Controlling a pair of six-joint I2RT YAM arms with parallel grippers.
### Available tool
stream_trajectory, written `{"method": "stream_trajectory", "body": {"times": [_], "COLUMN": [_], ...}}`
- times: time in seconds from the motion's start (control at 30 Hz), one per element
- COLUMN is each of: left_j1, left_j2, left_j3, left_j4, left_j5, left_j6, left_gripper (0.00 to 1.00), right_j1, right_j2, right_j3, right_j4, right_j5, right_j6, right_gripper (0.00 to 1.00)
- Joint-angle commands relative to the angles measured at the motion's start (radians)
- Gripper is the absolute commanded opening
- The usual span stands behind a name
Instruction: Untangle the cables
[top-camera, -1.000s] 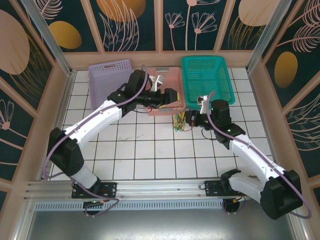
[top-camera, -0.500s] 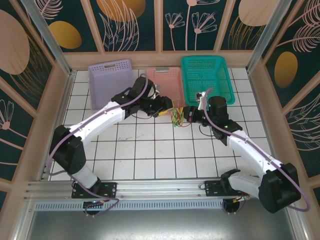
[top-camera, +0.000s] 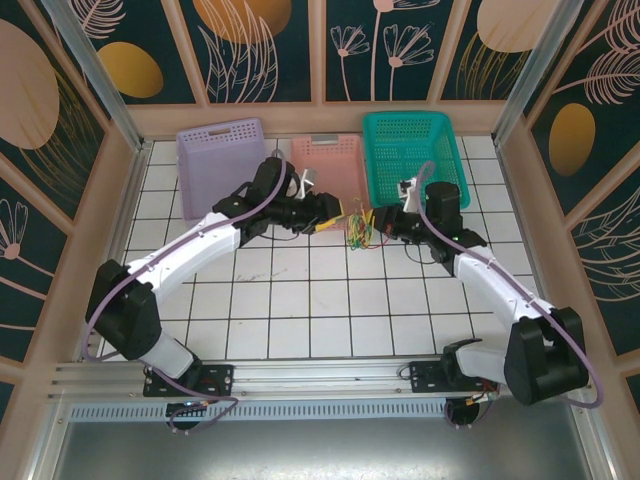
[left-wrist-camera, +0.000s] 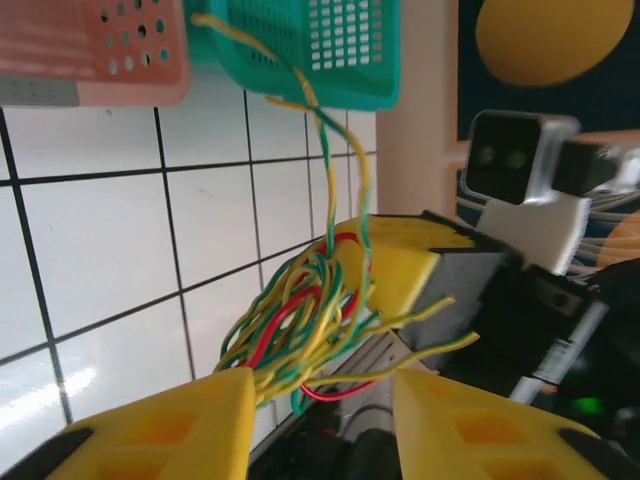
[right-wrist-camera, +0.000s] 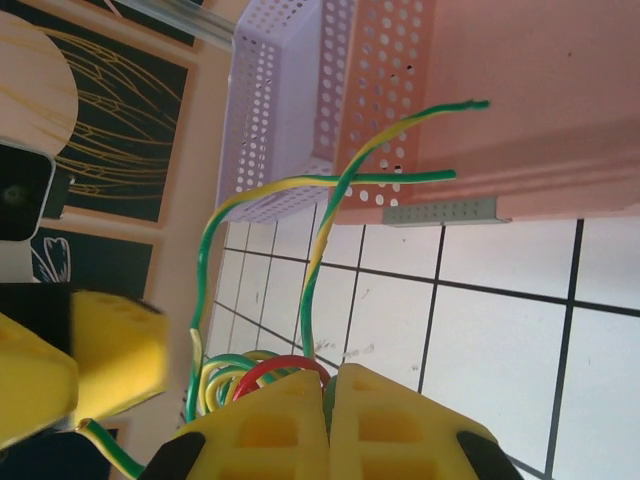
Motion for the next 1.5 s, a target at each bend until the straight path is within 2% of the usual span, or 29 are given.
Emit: {"method": "stream_trajectory", "body": {"times": [0.0, 0.07, 0.27, 0.5, 0.6, 0.67, 0.83, 1.03, 1.07, 1.13, 1.3, 1.47], "left_j1": [0.012, 0.012, 0.012, 0.011, 0.010, 0.011, 0.011, 0.008, 0.009, 0.008, 0.012, 0.011], "left_j2": [-0.012, 0.023, 0.062, 0.093, 0.106, 0.110, 0.123, 0.123, 0.124, 0.119, 0.059, -0.063], "left_j3": [-0.028, -0.037, 0.002, 0.000, 0.005, 0.006, -0.012, -0.032, -0.032, -0.032, -0.028, -0.153], "left_j4": [0.014, 0.027, 0.102, 0.115, 0.110, 0.117, 0.116, 0.206, 0.212, 0.220, 0.128, 0.218], "left_j5": [0.028, 0.077, 0.131, 0.176, 0.172, 0.174, 0.176, 0.177, 0.174, 0.158, -0.020, -0.183], "left_j6": [0.016, 0.021, 0.019, 0.033, 0.040, 0.037, 0.033, -0.022, -0.027, -0.038, -0.055, -0.250], "left_gripper": [0.22, 0.20, 0.37, 0.38, 0.44, 0.44, 0.26, 0.16, 0.13, 0.00, 0.00, 0.00], "right_j1": [-0.016, -0.010, 0.005, 0.023, 0.030, 0.033, 0.033, 0.044, 0.045, 0.044, 0.012, -0.039], "right_j2": [0.035, 0.053, 0.098, 0.128, 0.144, 0.148, 0.149, 0.153, 0.152, 0.143, 0.066, -0.102], "right_j3": [0.056, 0.079, 0.122, 0.134, 0.142, 0.142, 0.113, 0.090, 0.087, 0.080, 0.011, -0.172], "right_j4": [-0.010, -0.022, -0.089, -0.055, -0.045, -0.044, 0.068, 0.173, 0.171, 0.187, 0.259, 0.405], "right_j5": [-0.153, -0.199, -0.236, -0.253, -0.263, -0.262, -0.280, -0.281, -0.275, -0.263, -0.164, 0.021], "right_j6": [0.034, 0.038, 0.017, 0.045, 0.053, 0.056, 0.147, 0.245, 0.249, 0.277, 0.419, 0.711], "right_gripper": [0.00, 0.00, 0.00, 0.00, 0.00, 0.00, 0.00, 0.00, 0.00, 0.00, 0.00, 0.00]}}
